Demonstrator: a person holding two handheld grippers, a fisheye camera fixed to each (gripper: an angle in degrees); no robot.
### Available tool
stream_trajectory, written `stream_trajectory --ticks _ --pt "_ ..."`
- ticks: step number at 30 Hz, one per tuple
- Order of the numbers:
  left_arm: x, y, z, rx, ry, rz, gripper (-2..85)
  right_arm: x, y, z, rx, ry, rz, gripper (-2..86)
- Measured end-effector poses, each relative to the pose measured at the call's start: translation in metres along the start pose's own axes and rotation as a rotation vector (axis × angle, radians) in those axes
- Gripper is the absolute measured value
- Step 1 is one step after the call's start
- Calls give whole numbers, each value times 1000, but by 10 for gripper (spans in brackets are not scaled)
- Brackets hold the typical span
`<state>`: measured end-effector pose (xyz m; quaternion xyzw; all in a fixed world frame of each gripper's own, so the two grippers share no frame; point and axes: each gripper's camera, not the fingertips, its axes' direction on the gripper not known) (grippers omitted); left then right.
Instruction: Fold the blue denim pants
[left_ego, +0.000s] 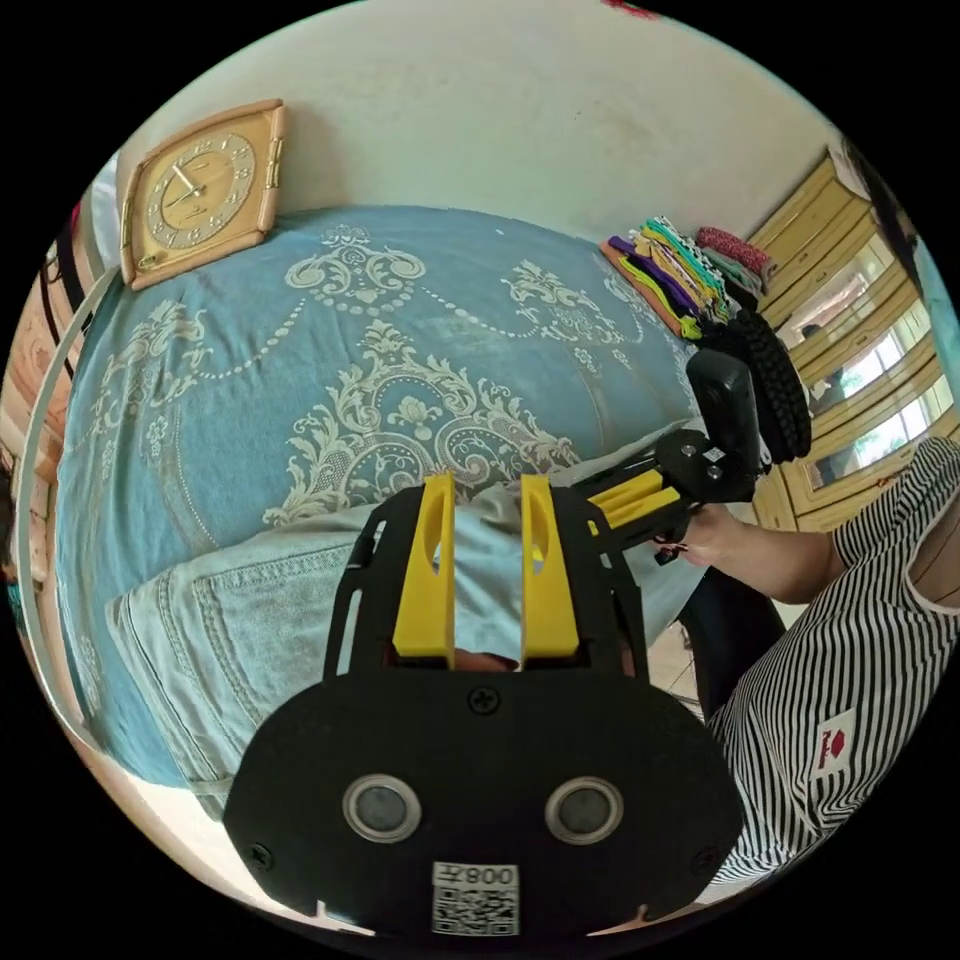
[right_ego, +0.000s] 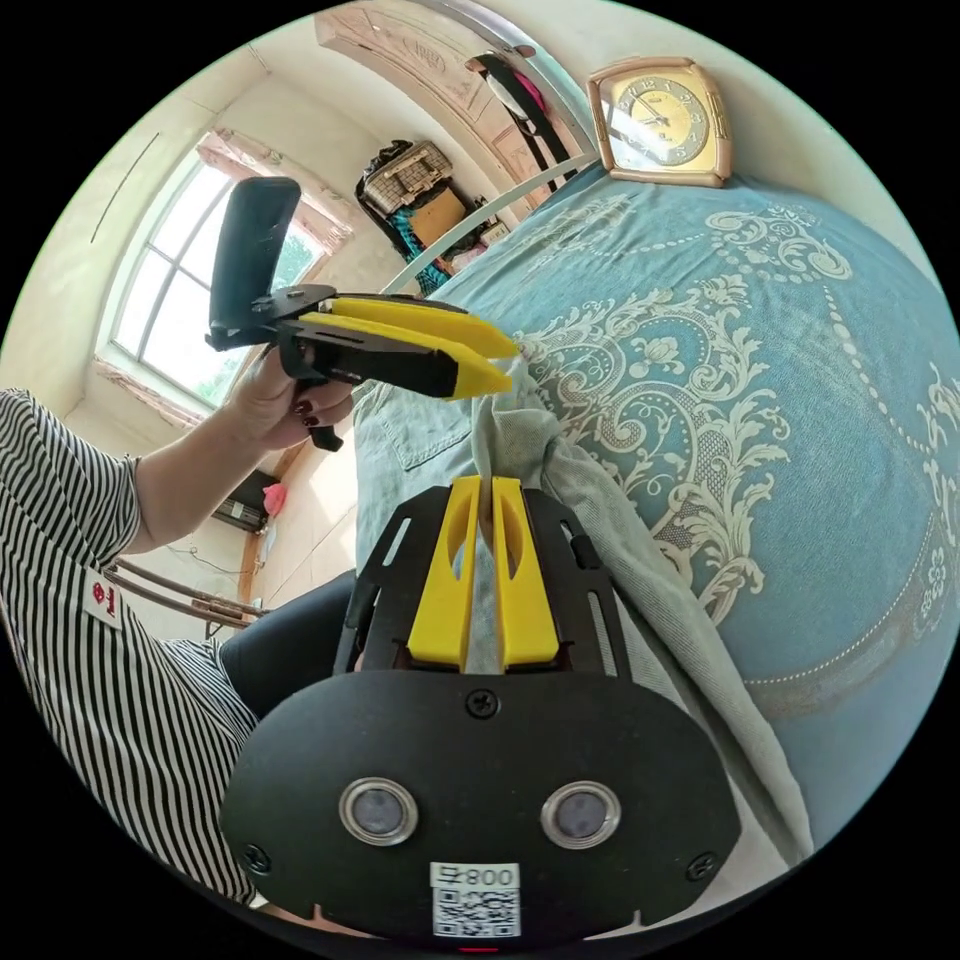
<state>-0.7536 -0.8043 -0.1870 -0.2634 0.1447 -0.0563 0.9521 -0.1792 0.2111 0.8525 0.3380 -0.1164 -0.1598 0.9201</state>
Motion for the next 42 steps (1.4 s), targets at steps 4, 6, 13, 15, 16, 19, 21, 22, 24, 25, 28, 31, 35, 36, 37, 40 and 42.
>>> stream_trajectory --ticks 4,6,13,15,16,19,21,22,24,25,28,31,35,36,37,40,42 --pt "11 1 49 -163 -31 137 86 -8 -1 -2 27 4 6 22" --pt "13 4 71 -238 -66 168 68 -14 -3 -1 24 26 -2 21" --pt "6 35 92 -168 -116 138 17 -21 -1 -22 100 -7 18 11" --pt "3 45 87 -96 -113 122 15 -19 1 -47 171 -60 51 6" --pt "1 52 85 -56 -114 103 13 -18 2 -54 194 -69 57 5" --pt "-4 69 80 53 -76 66 11 -9 4 -83 275 -22 107 3" --pt "-4 76 82 81 -74 57 10 -1 -3 -91 266 -4 103 2" --pt "-4 78 85 102 -79 53 10 1 -6 -91 251 -17 102 2" --pt "-4 80 90 119 -88 60 9 -4 -15 -95 248 -56 47 2" --pt "-4 80 93 134 -94 64 9 -6 -17 -97 252 -45 34 2" --pt "-8 78 109 149 -109 69 9 -13 -25 -95 238 53 15 1" --pt "-18 75 132 145 -106 41 9 -3 -30 -83 196 63 48 1" --pt "-25 74 166 93 -132 20 11 1 -32 -73 170 118 65 1" --pt "-28 75 176 80 -134 8 13 2 -34 -62 120 149 66 1" --pt "-29 76 186 55 -136 11 15 5 -35 -56 87 162 77 1" --pt "-30 83 190 63 -131 -20 21 18 -33 -26 -47 156 128 1" --pt "-28 86 179 105 -118 -33 30 18 -27 -28 -27 137 138 1"
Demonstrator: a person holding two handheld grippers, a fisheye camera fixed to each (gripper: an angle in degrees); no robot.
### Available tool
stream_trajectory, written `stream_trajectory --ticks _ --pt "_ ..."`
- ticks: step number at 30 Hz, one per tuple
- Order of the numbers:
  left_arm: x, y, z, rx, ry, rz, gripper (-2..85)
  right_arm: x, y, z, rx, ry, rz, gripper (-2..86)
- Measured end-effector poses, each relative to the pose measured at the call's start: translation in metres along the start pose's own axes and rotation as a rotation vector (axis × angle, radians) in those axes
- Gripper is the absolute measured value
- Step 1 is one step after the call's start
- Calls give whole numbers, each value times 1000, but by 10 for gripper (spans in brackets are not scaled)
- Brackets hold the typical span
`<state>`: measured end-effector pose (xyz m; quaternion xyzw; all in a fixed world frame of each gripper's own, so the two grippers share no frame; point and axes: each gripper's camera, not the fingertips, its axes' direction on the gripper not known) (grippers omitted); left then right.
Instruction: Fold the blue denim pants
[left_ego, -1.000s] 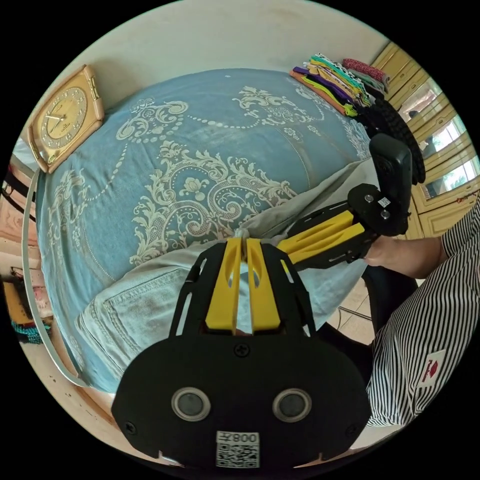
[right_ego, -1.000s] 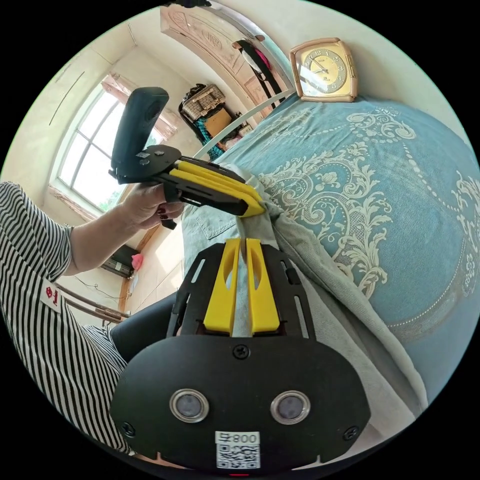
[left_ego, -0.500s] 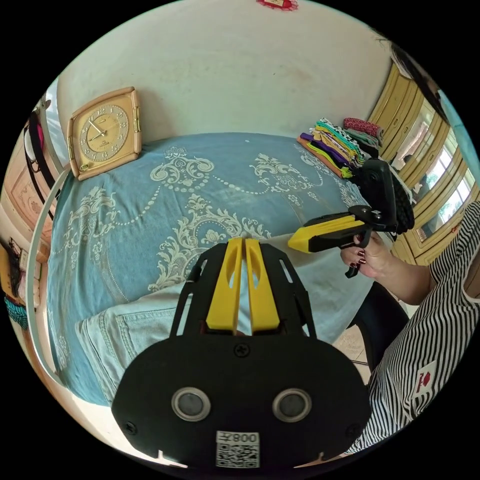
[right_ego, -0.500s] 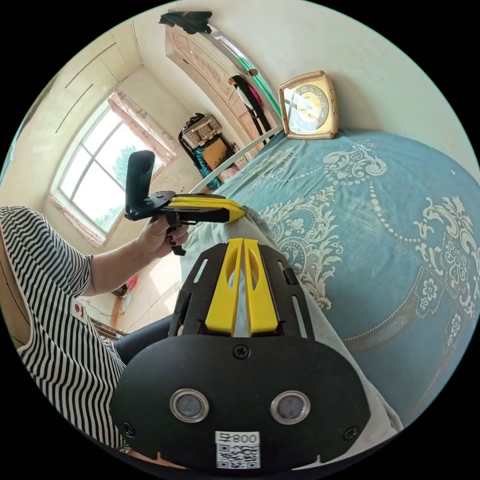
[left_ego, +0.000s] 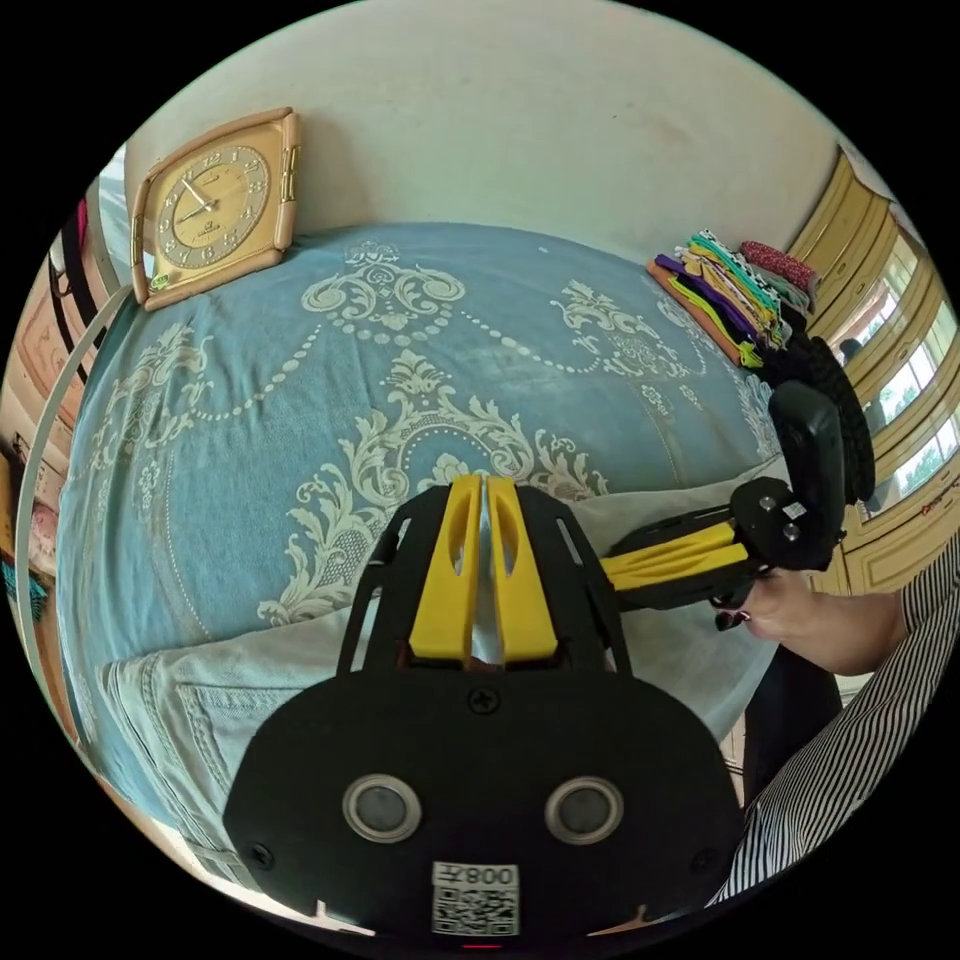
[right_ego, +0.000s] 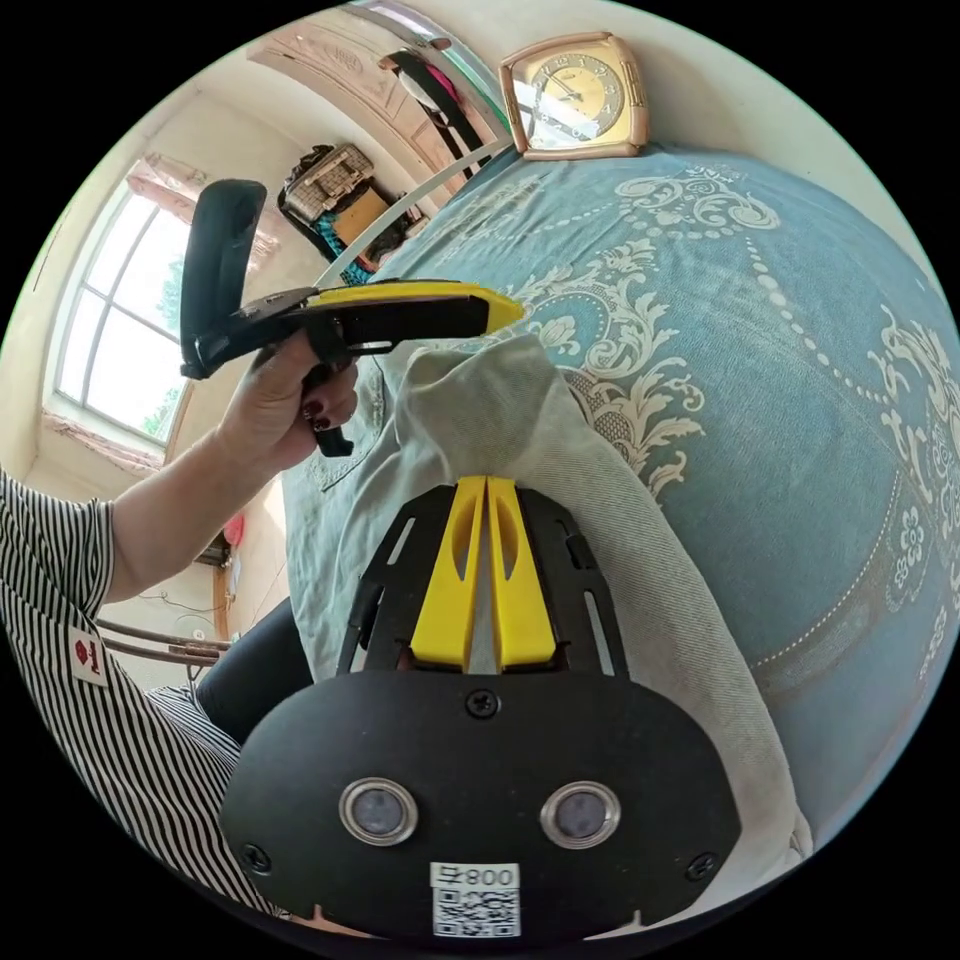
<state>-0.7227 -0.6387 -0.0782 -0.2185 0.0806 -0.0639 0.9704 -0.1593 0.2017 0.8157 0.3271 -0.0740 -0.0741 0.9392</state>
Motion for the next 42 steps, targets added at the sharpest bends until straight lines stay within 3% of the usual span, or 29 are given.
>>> stream_trajectory --ticks 5,8,15,18,20,27,31,38,42 --pt "-2 0 -11 -6 115 7 44 -5 8 1 2 39 -9 1" --pt "3 1 10 -133 9 21 26 1 13 0 -1 18 2 1" --pt "11 34 -67 62 30 -76 3 4 52 -36 96 21 27 1" --pt "16 56 -75 6 27 -103 2 13 67 -17 2 71 70 1" --pt "18 64 -68 -72 -18 -126 1 20 77 -18 42 39 94 1" --pt "31 72 -145 68 -15 -260 2 18 110 -40 40 99 112 1" --pt "25 74 -142 -83 -18 -376 1 25 135 -32 -38 119 162 0" --pt "66 78 -243 4 -24 -418 1 1 218 -72 -39 187 176 1" --pt "92 93 -262 -130 -23 -463 1 -1 280 -59 -133 279 239 1"
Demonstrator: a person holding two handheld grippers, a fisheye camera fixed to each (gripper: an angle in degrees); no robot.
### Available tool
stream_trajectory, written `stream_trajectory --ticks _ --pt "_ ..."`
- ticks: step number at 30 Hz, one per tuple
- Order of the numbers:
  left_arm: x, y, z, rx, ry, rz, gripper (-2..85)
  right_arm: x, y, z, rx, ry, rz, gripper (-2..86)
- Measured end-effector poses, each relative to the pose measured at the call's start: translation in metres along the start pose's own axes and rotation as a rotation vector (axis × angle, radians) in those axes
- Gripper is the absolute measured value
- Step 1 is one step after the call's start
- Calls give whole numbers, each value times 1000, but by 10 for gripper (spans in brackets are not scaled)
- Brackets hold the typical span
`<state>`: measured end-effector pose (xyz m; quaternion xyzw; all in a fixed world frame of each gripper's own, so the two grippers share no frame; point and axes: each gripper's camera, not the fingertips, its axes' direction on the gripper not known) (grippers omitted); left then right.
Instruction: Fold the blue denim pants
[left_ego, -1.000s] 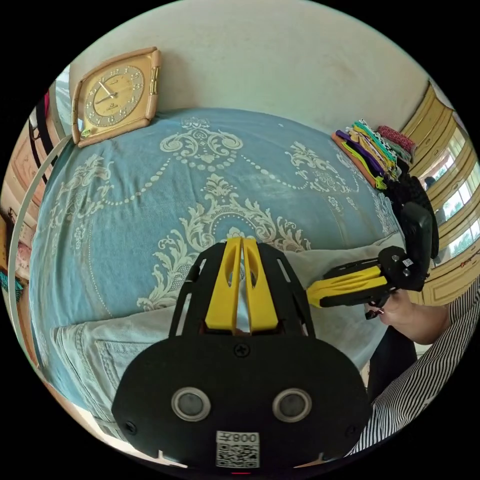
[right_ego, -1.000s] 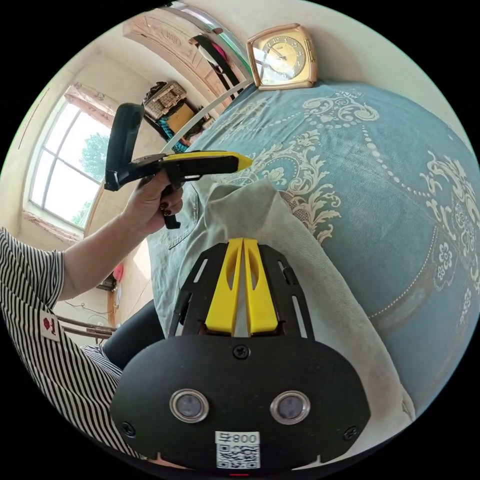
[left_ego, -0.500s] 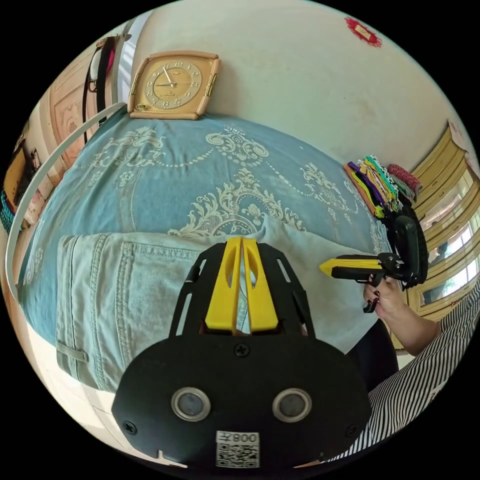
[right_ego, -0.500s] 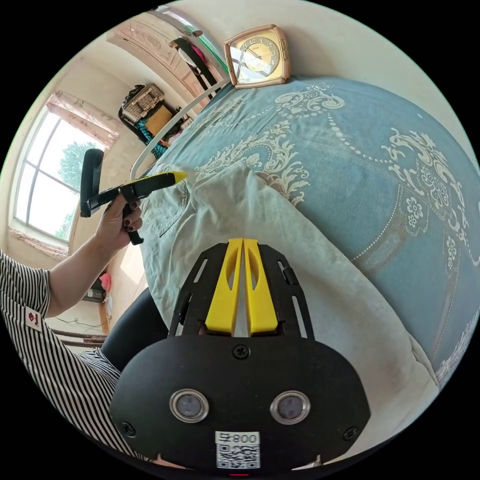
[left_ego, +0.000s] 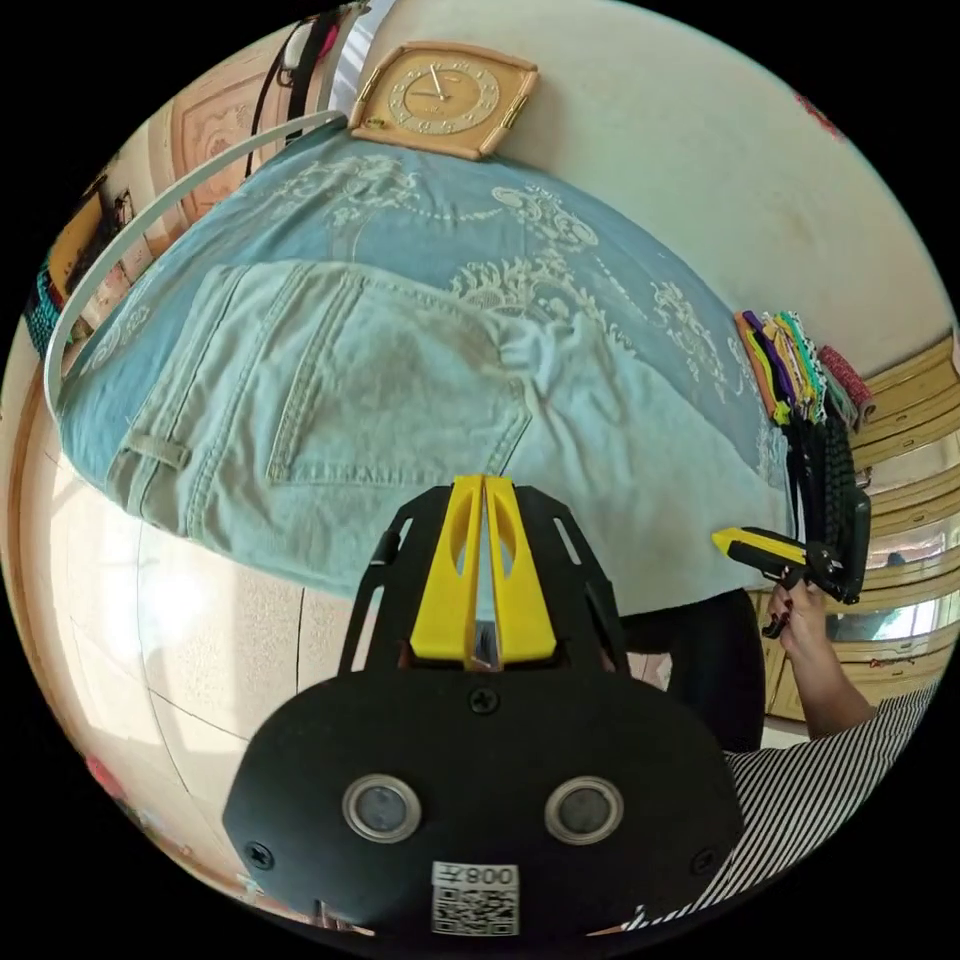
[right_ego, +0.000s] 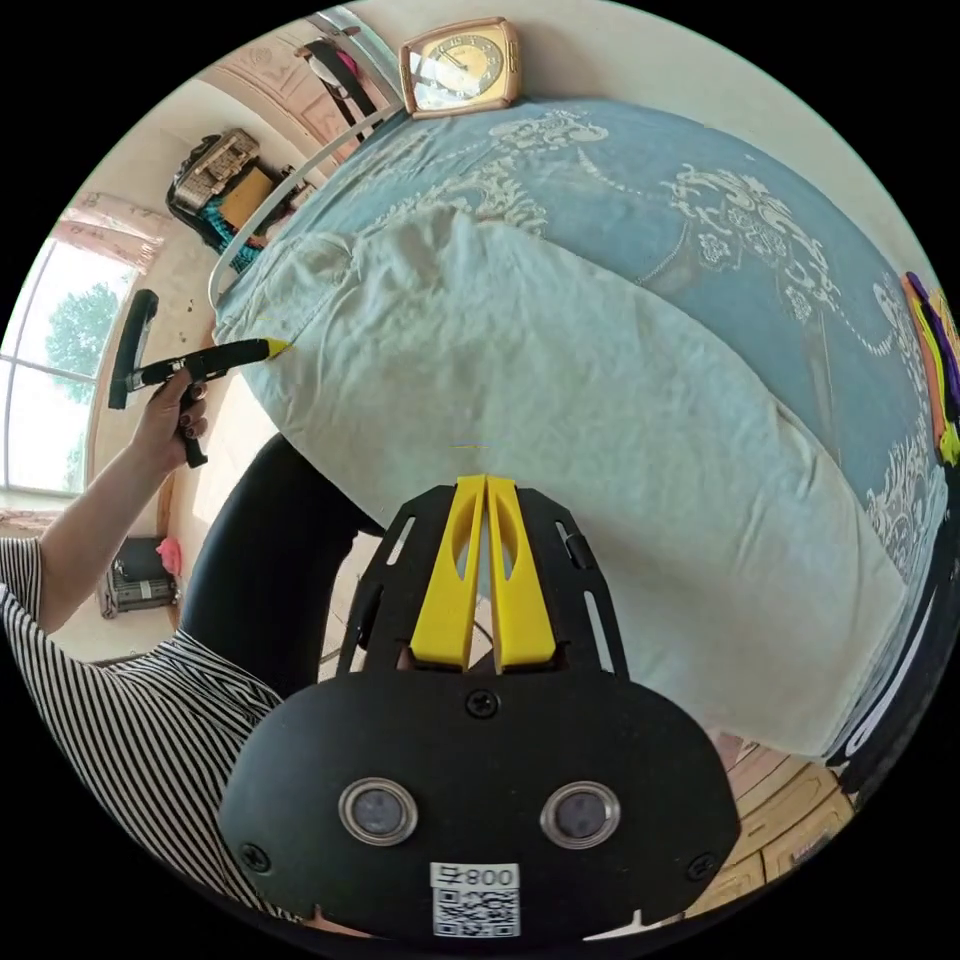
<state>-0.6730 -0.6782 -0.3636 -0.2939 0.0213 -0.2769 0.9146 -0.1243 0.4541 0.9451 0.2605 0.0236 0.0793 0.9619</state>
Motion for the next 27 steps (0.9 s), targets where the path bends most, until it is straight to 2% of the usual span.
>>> stream_trajectory --ticks 1,4,5,7,10,17,21,27 --pt "4 2 1 -69 -31 -23 2 2 7 5 -22 2 9 1" --pt "24 0 -38 -33 -3 -39 2 14 35 -2 0 -38 74 1" --pt "31 -1 -48 -17 5 -28 2 16 50 -14 61 -25 91 1" --pt "63 -6 -86 33 27 55 2 18 73 -29 135 -15 103 1" --pt "99 -13 -109 -6 24 129 2 33 116 -33 153 -22 161 1" --pt "188 -42 -147 -74 151 234 4 114 262 -43 327 -85 501 7" --pt "280 -84 -163 -137 168 401 8 182 351 -51 507 -164 746 25" --pt "446 -163 -164 -228 250 626 24 252 416 -55 637 -133 926 66"
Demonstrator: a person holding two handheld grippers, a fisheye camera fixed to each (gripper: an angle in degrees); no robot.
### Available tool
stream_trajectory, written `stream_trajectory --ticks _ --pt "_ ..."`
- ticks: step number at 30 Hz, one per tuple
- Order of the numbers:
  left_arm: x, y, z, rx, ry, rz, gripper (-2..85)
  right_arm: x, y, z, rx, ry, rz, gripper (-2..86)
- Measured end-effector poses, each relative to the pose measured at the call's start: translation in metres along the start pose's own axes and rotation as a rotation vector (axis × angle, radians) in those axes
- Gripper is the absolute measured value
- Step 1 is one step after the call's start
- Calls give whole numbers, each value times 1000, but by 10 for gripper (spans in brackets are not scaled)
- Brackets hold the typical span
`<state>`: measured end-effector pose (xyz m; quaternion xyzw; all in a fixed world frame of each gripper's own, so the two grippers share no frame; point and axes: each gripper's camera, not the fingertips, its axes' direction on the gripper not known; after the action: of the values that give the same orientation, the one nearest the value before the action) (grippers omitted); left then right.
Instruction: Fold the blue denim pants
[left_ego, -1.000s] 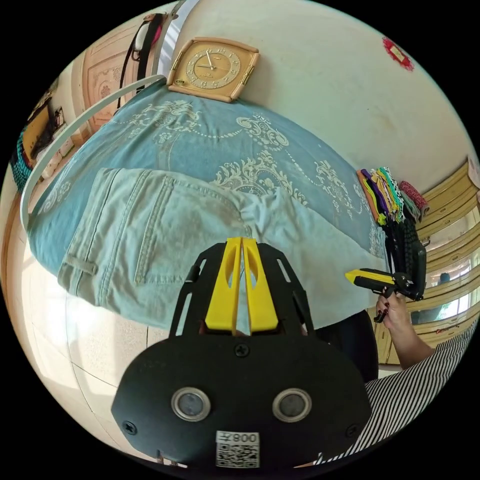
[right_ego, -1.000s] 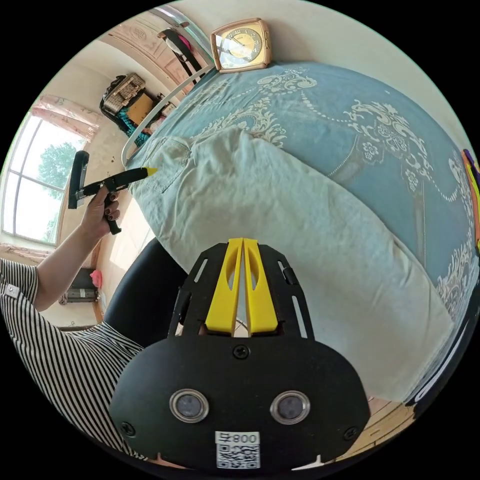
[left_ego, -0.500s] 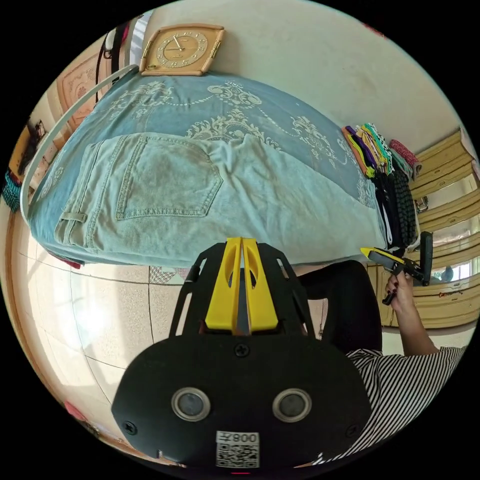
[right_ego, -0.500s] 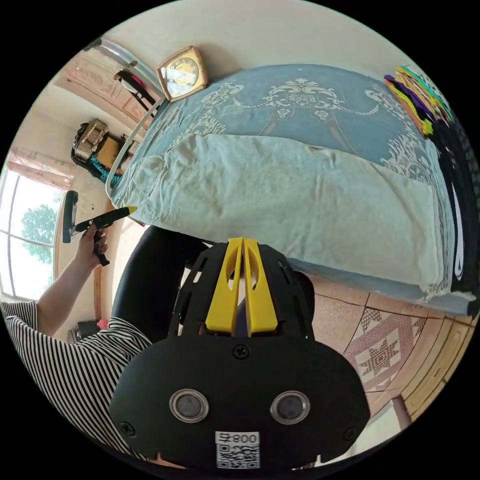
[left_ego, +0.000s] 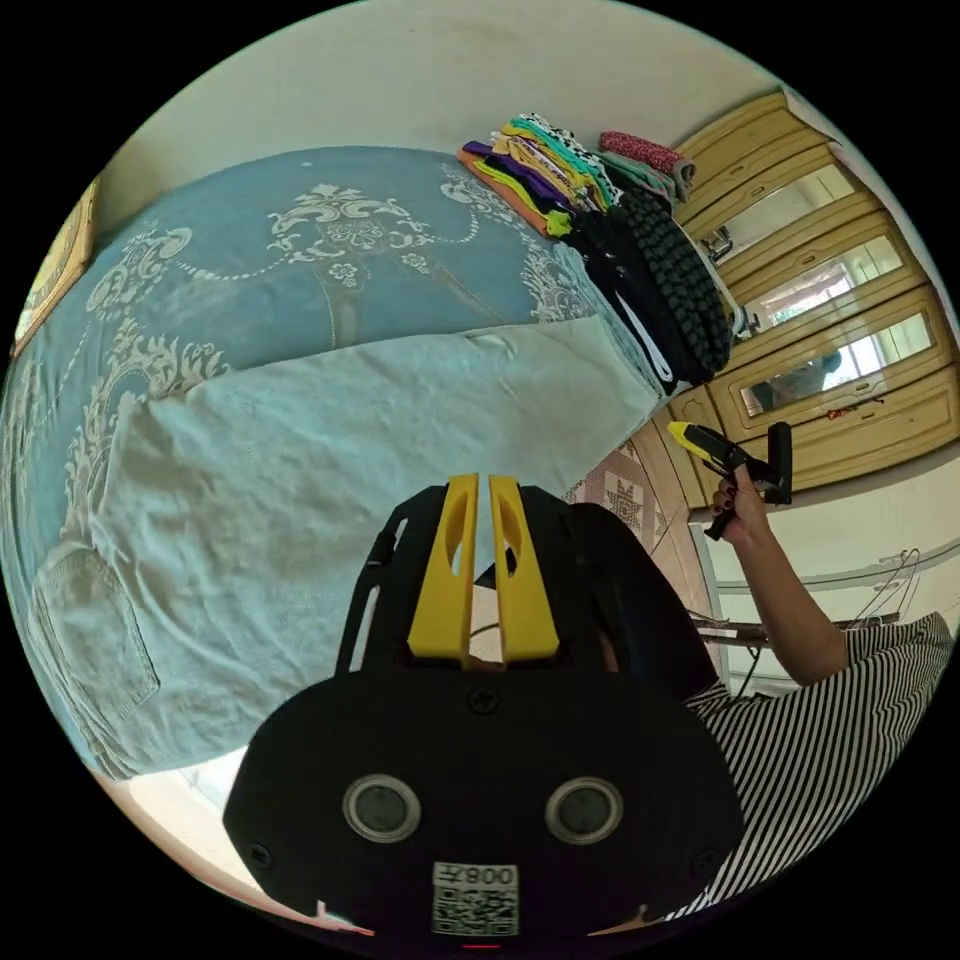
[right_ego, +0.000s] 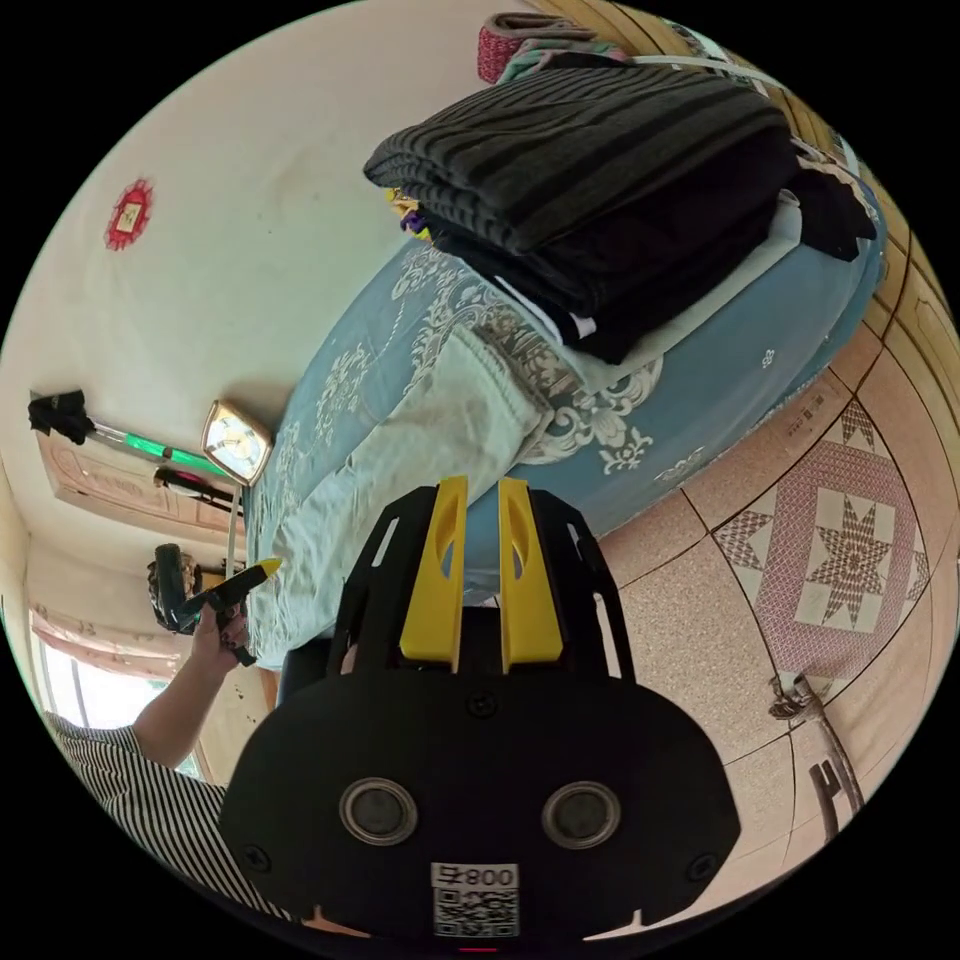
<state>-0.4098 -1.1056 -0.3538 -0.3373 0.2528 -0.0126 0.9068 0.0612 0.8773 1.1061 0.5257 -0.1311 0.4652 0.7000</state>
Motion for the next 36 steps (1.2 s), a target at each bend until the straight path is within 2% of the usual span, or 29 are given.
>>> stream_trajectory --ticks 10,19,24,29,36 --pt "154 -271 43 -192 9 356 67 41 -37 25 -15 127 -20 95" --pt "228 -418 68 -286 -47 511 82 41 -37 40 -49 207 -96 87" --pt "250 -454 74 -339 -95 611 75 37 -36 45 -49 252 -108 82" --pt "253 -475 65 -369 -42 615 38 31 -36 49 -57 291 -127 74" --pt "247 -490 40 -349 -9 616 17 34 -39 32 -51 117 -108 63"
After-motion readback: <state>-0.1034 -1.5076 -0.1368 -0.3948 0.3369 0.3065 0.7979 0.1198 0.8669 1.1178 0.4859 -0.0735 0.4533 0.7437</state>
